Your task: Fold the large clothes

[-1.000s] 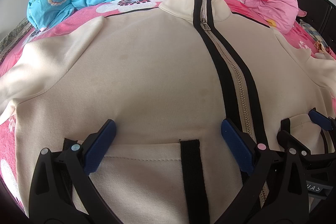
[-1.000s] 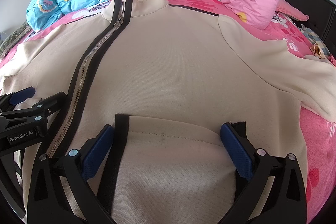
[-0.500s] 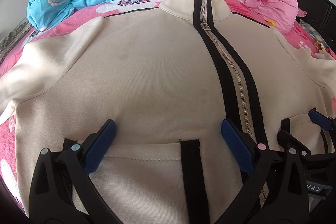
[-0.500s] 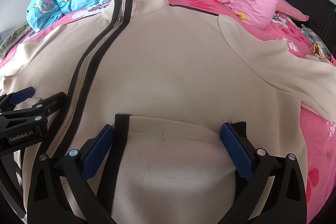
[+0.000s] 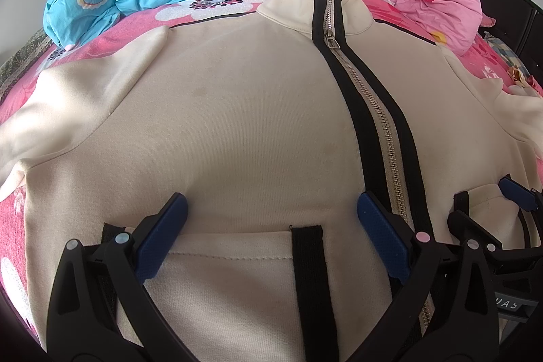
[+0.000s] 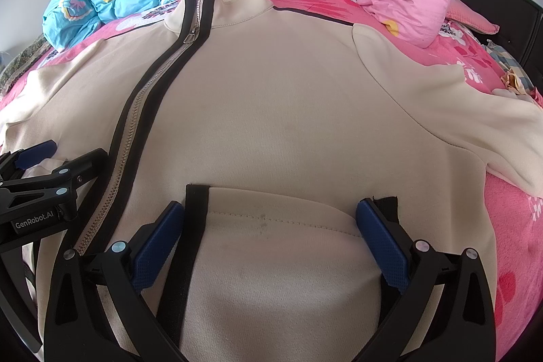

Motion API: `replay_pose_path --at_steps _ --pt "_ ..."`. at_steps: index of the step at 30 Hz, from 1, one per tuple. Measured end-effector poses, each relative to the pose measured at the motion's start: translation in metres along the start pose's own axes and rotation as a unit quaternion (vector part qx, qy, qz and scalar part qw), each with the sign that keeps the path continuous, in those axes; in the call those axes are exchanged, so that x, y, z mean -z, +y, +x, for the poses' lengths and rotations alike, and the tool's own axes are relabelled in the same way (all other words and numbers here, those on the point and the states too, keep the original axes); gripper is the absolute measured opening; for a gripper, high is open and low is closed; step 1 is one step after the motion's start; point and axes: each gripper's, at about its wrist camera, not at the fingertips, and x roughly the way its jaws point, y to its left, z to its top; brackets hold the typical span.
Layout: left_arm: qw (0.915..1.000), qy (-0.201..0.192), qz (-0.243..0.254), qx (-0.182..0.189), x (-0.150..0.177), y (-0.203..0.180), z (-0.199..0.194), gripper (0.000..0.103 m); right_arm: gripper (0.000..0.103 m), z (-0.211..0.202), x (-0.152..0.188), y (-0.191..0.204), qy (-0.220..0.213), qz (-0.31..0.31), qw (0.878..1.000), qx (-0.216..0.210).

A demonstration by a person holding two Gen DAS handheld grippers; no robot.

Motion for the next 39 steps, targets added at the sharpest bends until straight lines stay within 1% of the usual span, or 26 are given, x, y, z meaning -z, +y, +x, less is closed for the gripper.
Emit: replay_pose_path --at_steps 31,33,35,37,38,39 --pt "1.0 0.0 0.001 -0.001 0.0 0.0 0.0 0.097 0.098 0.0 -0.001 0.001 0.0 -0.001 1.0 0.001" --pt "1.0 0.002 0.001 0.0 0.0 0.001 0.0 0.097 0.098 0.0 -0.001 0.001 0.001 -0.002 1.0 0.001" --pt "0.9998 0.017 0.005 0.009 -0.003 0.004 -0.001 0.097 0.098 -0.002 -0.003 0.0 0.004 -0.002 1.0 -0.003" --pt "0.9994 0.034 0.01 -0.003 -0.009 0.006 -0.006 0.097 0.098 -0.009 -0.005 -0.006 -0.001 -0.001 1.0 -0.017" --pt "0.9994 0.025 0.01 -0.023 -0.012 0.006 -0.017 0.097 0.098 -0.018 -0.005 -0.012 -0.012 0.008 1.0 -0.023" --pt "0.9995 0.008 0.01 -0.029 -0.013 0.006 -0.028 0.097 0.098 -0.034 -0.005 -0.022 -0.035 0.021 0.999 -0.025"
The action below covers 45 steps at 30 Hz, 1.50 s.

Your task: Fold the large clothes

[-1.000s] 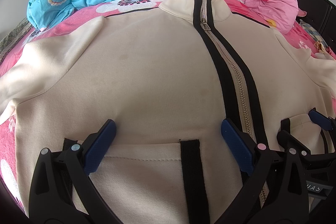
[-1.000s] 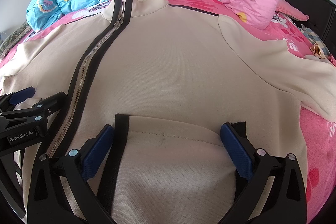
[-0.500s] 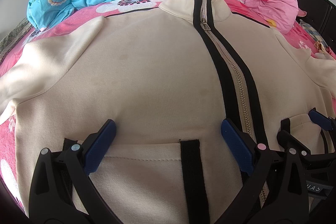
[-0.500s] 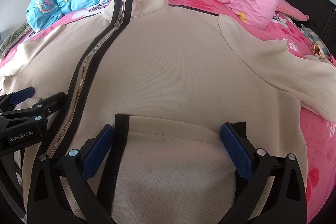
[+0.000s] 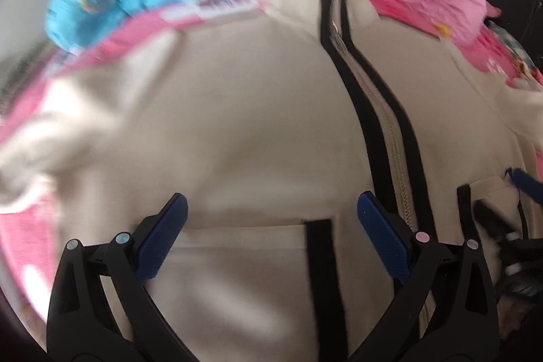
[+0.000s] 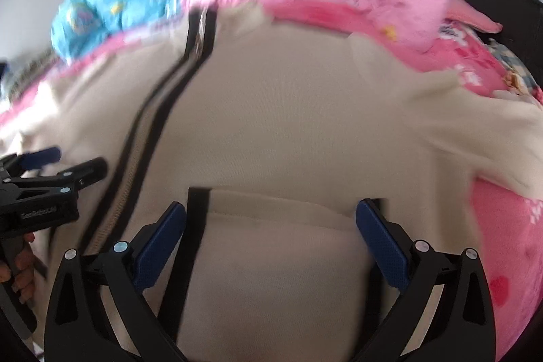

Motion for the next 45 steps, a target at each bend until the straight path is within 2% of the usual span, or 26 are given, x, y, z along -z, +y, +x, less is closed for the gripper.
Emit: replay_pose_path --at_steps 1,4,6,8,10,11,12,13,14,15,16,17,19,21,23,25,26,30,32,33,36,38,39,41,43,45 --pt "0.9992 -0.037 0.01 0.005 -0.001 -0.002 -0.023 0.097 0.098 -0.012 0.0 -0.007 -0.018 0.007 1.0 0.007" --pt "0.9929 -0.104 0.054 0.017 -0.007 -0.025 -0.071 0.097 0.098 -0.061 -0.002 -0.058 -0.077 0.06 0.995 0.024" --pt "0.9823 -0.146 0.101 0.059 -0.01 -0.062 -0.098 0.097 0.098 -0.079 -0.001 -0.099 -0.089 0.108 0.99 0.022" --pt "0.9704 -0.165 0.15 0.092 -0.013 -0.105 -0.106 0.097 0.098 -0.091 0.005 -0.163 -0.093 0.174 0.98 0.022" --pt "0.9542 -0.163 0.216 0.127 -0.016 -0.157 -0.104 0.097 0.098 -0.092 0.011 -0.222 -0.08 0.228 0.969 0.043" --pt "0.9402 -0.164 0.257 0.152 -0.018 -0.195 -0.101 0.097 0.098 -0.09 0.014 -0.241 -0.077 0.245 0.965 0.059" --pt "0.9309 -0.163 0.28 0.168 -0.018 -0.217 -0.099 0.096 0.098 -0.088 0.018 -0.264 -0.073 0.262 0.959 0.076" --pt "0.9176 -0.158 0.311 0.19 -0.02 -0.251 -0.094 0.091 0.097 -0.086 0.023 -0.29 -0.075 0.283 0.952 0.091" --pt "0.9089 -0.152 0.329 0.206 -0.022 -0.274 -0.09 0.083 0.097 -0.082 0.029 -0.312 -0.072 0.305 0.944 0.103" --pt "0.9003 -0.141 0.345 0.225 -0.023 -0.297 -0.086 0.069 0.094 -0.077 0.034 -0.332 -0.068 0.326 0.938 0.1" --pt "0.8883 -0.12 0.363 0.254 -0.026 -0.326 -0.078 0.067 0.091 -0.072 0.038 -0.344 -0.066 0.344 0.932 0.094" --pt "0.8818 -0.109 0.373 0.267 -0.027 -0.344 -0.072 0.067 0.089 -0.066 0.042 -0.359 -0.065 0.363 0.926 0.08" --pt "0.8715 -0.117 0.396 0.264 -0.028 -0.382 -0.063 0.065 0.08 -0.055 0.052 -0.383 -0.072 0.407 0.91 0.045" --pt "0.8583 -0.129 0.408 0.283 -0.023 -0.404 -0.062 0.065 0.079 -0.045 0.061 -0.404 -0.097 0.448 0.889 0.001" --pt "0.8478 -0.115 0.419 0.304 -0.021 -0.424 -0.052 0.065 0.078 -0.039 0.065 -0.418 -0.122 0.475 0.871 -0.023" --pt "0.8348 -0.103 0.433 0.325 -0.014 -0.441 -0.044 0.065 0.077 -0.038 0.064 -0.426 -0.153 0.483 0.861 -0.038" --pt "0.8304 -0.104 0.439 0.326 -0.007 -0.448 -0.046 0.065 0.077 -0.036 0.064 -0.43 -0.181 0.489 0.852 -0.06" --pt "0.8246 -0.129 0.469 0.288 0.012 -0.486 -0.034 0.065 0.053 -0.034 0.078 -0.427 -0.242 0.483 0.84 -0.054" --pt "0.8217 -0.127 0.478 0.282 0.016 -0.5 -0.024 0.065 0.036 -0.035 0.086 -0.426 -0.266 0.477 0.836 -0.06" --pt "0.8201 -0.128 0.481 0.282 0.016 -0.506 -0.02 0.065 0.024 -0.035 0.089 -0.428 -0.275 0.482 0.828 -0.076" --pt "0.82 -0.146 0.488 0.262 0.02 -0.517 -0.014 0.065 0.015 -0.041 0.091 -0.43 -0.304 0.473 0.821 -0.101" --pt "0.821 -0.161 0.488 0.249 0.023 -0.52 -0.013 0.065 0.014 -0.049 0.088 -0.423 -0.315 0.449 0.831 -0.088" --pt "0.8227 -0.169 0.484 0.245 0.024 -0.519 -0.014 0.061 0.013 -0.052 0.085 -0.417 -0.321 0.432 0.839 -0.078" --pt "0.8305 -0.186 0.47 0.234 0.023 -0.516 -0.018 0.042 0.012 -0.054 0.076 -0.413 -0.329 0.408 0.849 -0.066" --pt "0.8376 -0.184 0.448 0.253 0.015 -0.507 -0.024 0.015 0.012 -0.058 0.072 -0.404 -0.341 0.381 0.857 -0.061" --pt "0.8392 -0.165 0.439 0.275 0.007 -0.502 -0.028 0.004 0.012 -0.061 0.067 -0.393 -0.344 0.355 0.868 -0.041"
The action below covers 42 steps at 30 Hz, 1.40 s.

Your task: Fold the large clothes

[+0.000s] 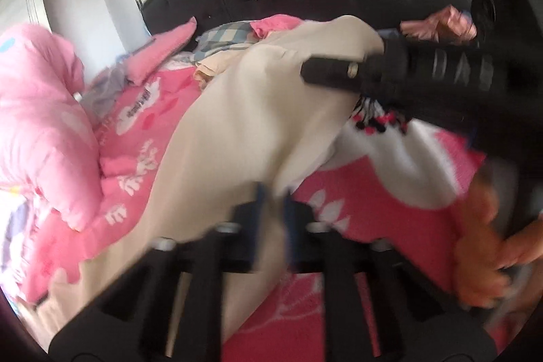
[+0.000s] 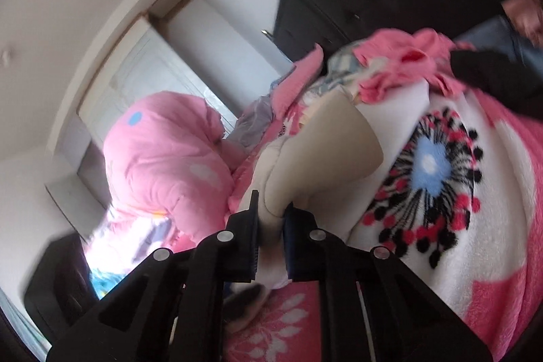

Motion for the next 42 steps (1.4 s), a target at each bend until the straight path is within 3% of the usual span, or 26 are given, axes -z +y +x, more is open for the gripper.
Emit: replay_pose_path --at_steps 4,7,10,12,17,18,21,22,25,30,33,34,37,40,41,42 --pt "0.9988 -0.002 -0.045 0.018 -0.009 0.019 -0.02 0.004 0.012 0.004 -0.006 0.02 0.006 -0.039 0.999 0.027" --pt "0.9943 -0.023 -0.098 0.033 -0.013 0.049 -0.046 0.004 0.012 0.002 -0.017 0.063 0.012 -0.074 0.997 0.012" --pt "0.9863 -0.034 -0.153 0.051 -0.009 0.086 -0.072 0.004 0.012 0.01 -0.018 0.131 0.033 -0.18 0.983 0.022" --pt "0.9757 -0.042 -0.207 0.06 0.001 0.123 -0.098 0.004 0.012 0.019 -0.014 0.175 0.05 -0.217 0.975 -0.005" --pt "0.9378 -0.061 -0.336 0.063 0.058 0.216 -0.16 0.006 0.012 0.053 0.016 0.278 0.092 -0.286 0.951 -0.078" --pt "0.932 -0.059 -0.353 0.06 0.074 0.23 -0.173 0.01 0.012 0.064 0.028 0.303 0.107 -0.298 0.943 -0.098" --pt "0.9179 -0.031 -0.395 0.02 0.131 0.261 -0.205 0.052 0.012 0.091 0.07 0.357 0.163 -0.326 0.922 -0.131" --pt "0.912 -0.017 -0.41 0.01 0.158 0.271 -0.218 0.056 0.012 0.097 0.085 0.368 0.179 -0.332 0.916 -0.136" --pt "0.8937 0.018 -0.448 -0.018 0.222 0.291 -0.25 0.056 0.012 0.12 0.143 0.394 0.258 -0.344 0.891 -0.149" --pt "0.8418 0.042 -0.537 -0.04 0.326 0.323 -0.307 0.056 0.017 0.138 0.236 0.397 0.369 -0.361 0.846 -0.133" --pt "0.8045 0.01 -0.594 -0.011 0.358 0.34 -0.318 0.06 0.03 0.139 0.275 0.395 0.41 -0.361 0.828 -0.129" --pt "0.7932 0.001 -0.609 0.005 0.363 0.344 -0.317 0.061 0.041 0.139 0.28 0.392 0.418 -0.359 0.825 -0.129" --pt "0.7684 -0.016 -0.636 0.072 0.366 0.348 -0.297 0.062 0.048 0.127 0.284 0.391 0.441 -0.348 0.812 -0.159" --pt "0.7554 -0.008 -0.643 0.124 0.351 0.344 -0.265 0.063 0.056 0.103 0.279 0.395 0.438 -0.361 0.804 -0.179" --pt "0.7579 -0.002 -0.64 0.124 0.346 0.342 -0.258 0.063 0.056 0.093 0.275 0.396 0.432 -0.365 0.804 -0.184" --pt "0.7692 0.003 -0.628 0.12 0.337 0.338 -0.252 0.063 0.056 0.076 0.266 0.394 0.419 -0.369 0.807 -0.193"
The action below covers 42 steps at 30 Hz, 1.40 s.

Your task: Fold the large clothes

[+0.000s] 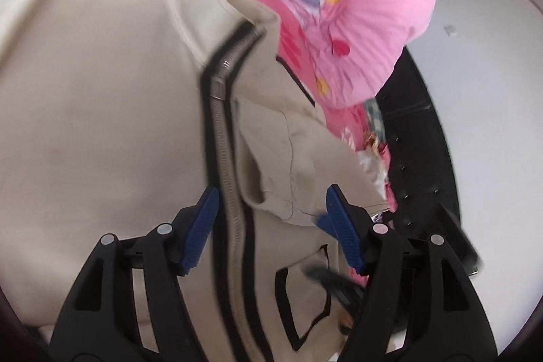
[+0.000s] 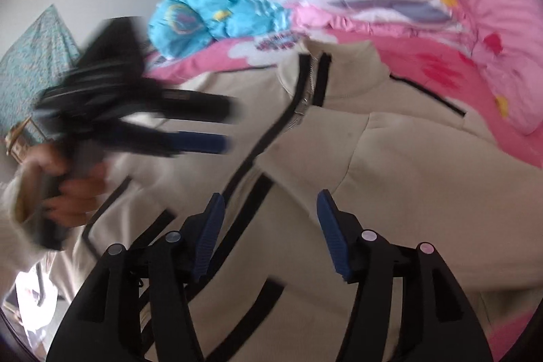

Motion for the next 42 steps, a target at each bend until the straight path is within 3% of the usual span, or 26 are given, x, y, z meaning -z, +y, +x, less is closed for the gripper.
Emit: replay_pose_path --at_steps 3,6,7,9,11,12,14,17,20,21,22,24,27,29,32,35,38,42 --pt "0.997 -0.003 0.065 -0.042 -0.006 -0.023 0.02 0.063 0.058 -0.048 0.015 0.003 -0.041 -0.005 0.999 0.014" --pt "0.9898 -0.002 0.103 -0.098 -0.017 -0.032 0.046 0.059 0.058 -0.095 0.034 -0.012 -0.082 0.023 0.992 0.09" --pt "0.9885 -0.004 0.101 -0.112 -0.022 -0.032 0.052 0.048 0.058 -0.111 0.039 -0.023 -0.097 0.039 0.986 0.127" --pt "0.9885 -0.003 0.101 -0.112 -0.028 -0.03 0.064 0.042 0.058 -0.136 0.049 -0.044 -0.123 0.061 0.969 0.205" --pt "0.9898 -0.001 0.098 -0.103 -0.032 -0.027 0.072 0.027 0.058 -0.151 0.053 -0.066 -0.136 0.093 0.956 0.243" --pt "0.9898 -0.001 0.095 -0.106 -0.032 -0.024 0.074 0.007 0.058 -0.154 0.054 -0.074 -0.136 0.107 0.953 0.25" --pt "0.9898 -0.012 0.099 -0.102 -0.032 -0.023 0.067 0.007 0.058 -0.157 0.054 -0.092 -0.143 0.13 0.948 0.252" --pt "0.9821 -0.061 0.136 -0.115 -0.029 -0.037 0.035 0.006 0.058 -0.148 0.048 -0.101 -0.14 0.133 0.948 0.253" --pt "0.9749 -0.089 0.169 -0.114 -0.032 -0.052 -0.002 0.006 0.058 -0.133 0.036 -0.097 -0.141 0.124 0.954 0.235" --pt "0.9729 -0.098 0.173 -0.119 -0.033 -0.055 -0.015 0.006 0.058 -0.125 0.03 -0.096 -0.139 0.127 0.961 0.204" --pt "0.9704 -0.106 0.175 -0.128 -0.033 -0.054 -0.027 0.006 0.058 -0.118 0.026 -0.096 -0.136 0.131 0.966 0.178" --pt "0.9559 -0.133 0.19 -0.18 -0.033 -0.053 -0.053 0.006 0.058 -0.096 0.015 -0.095 -0.118 0.139 0.974 0.137" --pt "0.9391 -0.161 0.189 -0.238 -0.034 -0.041 -0.082 0.006 0.058 -0.067 0.004 -0.089 -0.093 0.129 0.98 0.119" --pt "0.9288 -0.164 0.185 -0.276 -0.036 -0.027 -0.092 0.006 0.055 -0.047 0.0 -0.081 -0.076 0.116 0.984 0.113" --pt "0.9311 -0.136 0.161 -0.298 -0.039 0.003 -0.091 0.006 0.049 -0.025 0.001 -0.067 -0.055 0.085 0.985 0.138" --pt "0.9284 -0.126 0.149 -0.316 -0.032 0.019 -0.087 0.006 0.045 -0.004 0.005 -0.059 -0.024 0.049 0.98 0.189" --pt "0.9282 -0.126 0.153 -0.315 -0.022 0.023 -0.093 0.007 0.045 -0.001 0.008 -0.068 -0.022 0.062 0.98 0.187" --pt "0.9237 -0.098 0.141 -0.343 -0.021 0.045 -0.08 0.008 0.045 0.007 0.012 -0.087 -0.01 0.088 0.975 0.204"
